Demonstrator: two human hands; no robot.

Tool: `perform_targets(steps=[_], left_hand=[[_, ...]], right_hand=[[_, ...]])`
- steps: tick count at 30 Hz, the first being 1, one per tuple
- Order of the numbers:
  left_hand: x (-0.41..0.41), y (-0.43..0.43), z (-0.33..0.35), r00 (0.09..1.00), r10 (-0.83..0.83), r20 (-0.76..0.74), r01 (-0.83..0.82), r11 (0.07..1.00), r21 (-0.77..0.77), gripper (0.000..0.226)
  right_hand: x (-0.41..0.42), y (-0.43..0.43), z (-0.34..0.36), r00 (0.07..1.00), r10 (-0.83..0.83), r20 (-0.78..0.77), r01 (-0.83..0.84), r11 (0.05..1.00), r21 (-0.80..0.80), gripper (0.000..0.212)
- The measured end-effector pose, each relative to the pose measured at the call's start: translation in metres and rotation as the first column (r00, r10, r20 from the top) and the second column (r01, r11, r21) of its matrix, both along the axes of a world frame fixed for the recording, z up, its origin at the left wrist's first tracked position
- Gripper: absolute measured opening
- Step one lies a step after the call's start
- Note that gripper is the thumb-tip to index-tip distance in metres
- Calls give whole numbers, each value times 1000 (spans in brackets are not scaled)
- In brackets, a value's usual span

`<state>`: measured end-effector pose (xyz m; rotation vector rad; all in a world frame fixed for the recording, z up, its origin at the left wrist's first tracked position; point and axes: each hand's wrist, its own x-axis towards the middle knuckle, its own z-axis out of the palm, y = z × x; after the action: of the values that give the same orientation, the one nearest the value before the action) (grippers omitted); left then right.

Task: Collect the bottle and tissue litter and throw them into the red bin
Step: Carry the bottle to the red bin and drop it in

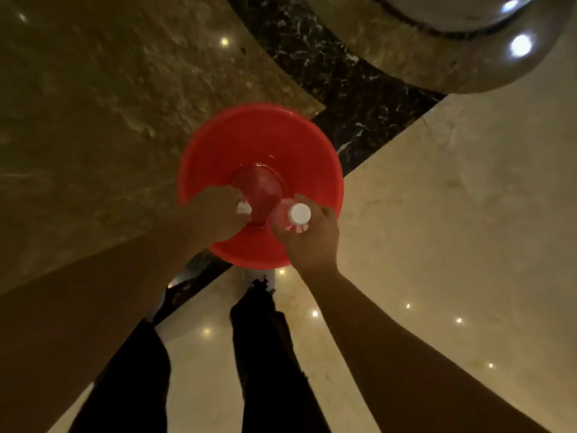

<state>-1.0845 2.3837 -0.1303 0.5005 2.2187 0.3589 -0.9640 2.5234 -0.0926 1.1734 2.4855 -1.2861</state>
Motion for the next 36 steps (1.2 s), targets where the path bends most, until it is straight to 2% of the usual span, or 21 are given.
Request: perform_targets(steps=[1, 3, 4, 6, 7, 9, 10, 15, 16, 21, 24, 26, 27, 29, 30, 33, 36], left_hand=[[10, 10, -46, 996, 85, 33, -85, 996, -14, 32], [16, 12, -61, 999, 52, 17, -52, 999, 6, 36], [25, 20, -125, 992, 126, 16, -126, 992, -5, 34], [19, 29, -145, 998, 69, -11, -69, 997, -15, 30], [25, 34, -197, 996, 82, -27, -84, 995, -58, 29], [14, 41, -216, 998, 55, -40, -59, 993, -106, 32], [24, 49, -257, 998, 63, -9, -63, 988, -143, 34], [43, 65, -320, 992, 61, 110, -34, 971, -239, 37], [38, 68, -338, 992, 55, 118, -21, 962, -273, 38], [17, 58, -360, 980, 167, 108, -137, 961, -241, 35], [19, 42, -361, 959, 264, 100, -226, 930, -289, 29], [23, 55, -353, 966, 238, 102, -200, 936, -291, 30], [26, 60, -351, 973, 208, 97, -174, 944, -280, 30], [26, 71, -338, 986, 145, 84, -121, 963, -241, 27], [28, 76, -337, 991, 111, 78, -90, 969, -231, 26], [21, 81, -314, 996, 93, 9, -90, 975, -203, 25], [17, 68, -260, 972, 220, -80, -228, 968, -109, 29]], right_hand=[[4, 10, -49, 999, 47, 24, -47, 999, 25, 52], [9, 16, -65, 997, 21, 70, -22, 1000, 18, 46], [5, 25, -127, 994, 68, 87, -69, 997, 17, 45], [-9, 34, -147, 986, 112, 124, -116, 993, 27, 43], [-13, 35, -201, 976, 168, 138, -171, 985, 13, 42], [-33, 33, -220, 948, 266, 177, -267, 964, -20, 42], [-29, 34, -263, 911, 337, 240, -337, 941, -40, 43], [-18, 43, -306, 715, 530, 456, -540, 833, -123, 36], [-18, 44, -324, 709, 537, 458, -544, 829, -130, 39], [-26, 39, -335, 677, 572, 463, -580, 802, -143, 45], [-27, 34, -336, 623, 621, 476, -585, 773, -244, 77], [-19, 44, -330, 597, 635, 491, -589, 762, -269, 96], [-16, 46, -331, 586, 640, 497, -593, 757, -275, 99], [-11, 51, -320, 591, 633, 499, -598, 760, -255, 89], [-9, 53, -319, 629, 607, 486, -582, 782, -222, 78], [-29, 54, -301, 697, 576, 426, -618, 785, -49, 59], [-55, 39, -260, 692, 605, 394, -676, 735, 59, 48]])
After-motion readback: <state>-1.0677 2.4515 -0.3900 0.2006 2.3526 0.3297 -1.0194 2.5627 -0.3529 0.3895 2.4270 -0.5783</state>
